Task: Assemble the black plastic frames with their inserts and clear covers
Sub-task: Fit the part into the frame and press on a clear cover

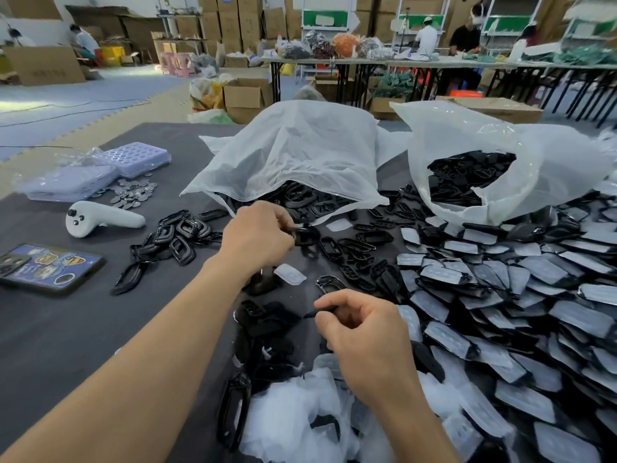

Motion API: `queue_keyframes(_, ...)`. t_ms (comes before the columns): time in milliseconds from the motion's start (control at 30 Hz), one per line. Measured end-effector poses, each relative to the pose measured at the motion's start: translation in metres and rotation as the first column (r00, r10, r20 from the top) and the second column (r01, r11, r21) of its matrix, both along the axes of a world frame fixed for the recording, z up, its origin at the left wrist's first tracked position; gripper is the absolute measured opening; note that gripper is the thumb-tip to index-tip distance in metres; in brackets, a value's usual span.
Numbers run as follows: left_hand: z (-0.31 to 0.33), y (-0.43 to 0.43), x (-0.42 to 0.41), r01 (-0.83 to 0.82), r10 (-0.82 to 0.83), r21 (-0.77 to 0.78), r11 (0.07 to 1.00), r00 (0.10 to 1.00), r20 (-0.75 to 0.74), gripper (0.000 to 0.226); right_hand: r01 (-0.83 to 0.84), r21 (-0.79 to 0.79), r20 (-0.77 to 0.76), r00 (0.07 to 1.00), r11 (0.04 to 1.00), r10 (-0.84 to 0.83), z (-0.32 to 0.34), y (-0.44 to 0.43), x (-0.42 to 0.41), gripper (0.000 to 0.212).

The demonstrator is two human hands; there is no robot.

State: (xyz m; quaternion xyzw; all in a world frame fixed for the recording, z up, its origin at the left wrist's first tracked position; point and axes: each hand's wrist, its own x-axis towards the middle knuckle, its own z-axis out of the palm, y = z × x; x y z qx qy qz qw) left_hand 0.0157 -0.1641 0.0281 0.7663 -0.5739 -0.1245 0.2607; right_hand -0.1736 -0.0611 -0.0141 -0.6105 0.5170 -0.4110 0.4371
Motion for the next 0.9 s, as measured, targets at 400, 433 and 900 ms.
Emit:
queue_keyframes(400,0.031,0.071,0.009,0.038,-0.069,-0.140,0.989,0.971,-0.227,0.023,0.050,0.060,0.144,0.988,0.997,-0.058,0.004,0.002,0.000,0.028)
queue_keyframes(433,0.025,0.086,0.006,0.034,-0.108,-0.160,0.987,0.870,-0.481,0.023,0.055,0.073,0.164,0.984,0.996,-0.066,0.005,0.002,0.000,0.028)
queue_keyframes(900,-0.042,0.154,-0.027,-0.107,-0.069,-0.144,0.984,0.517,-0.853,0.028,-0.325,0.309,0.593,0.800,0.894,0.086,0.014,0.010,-0.001,0.046)
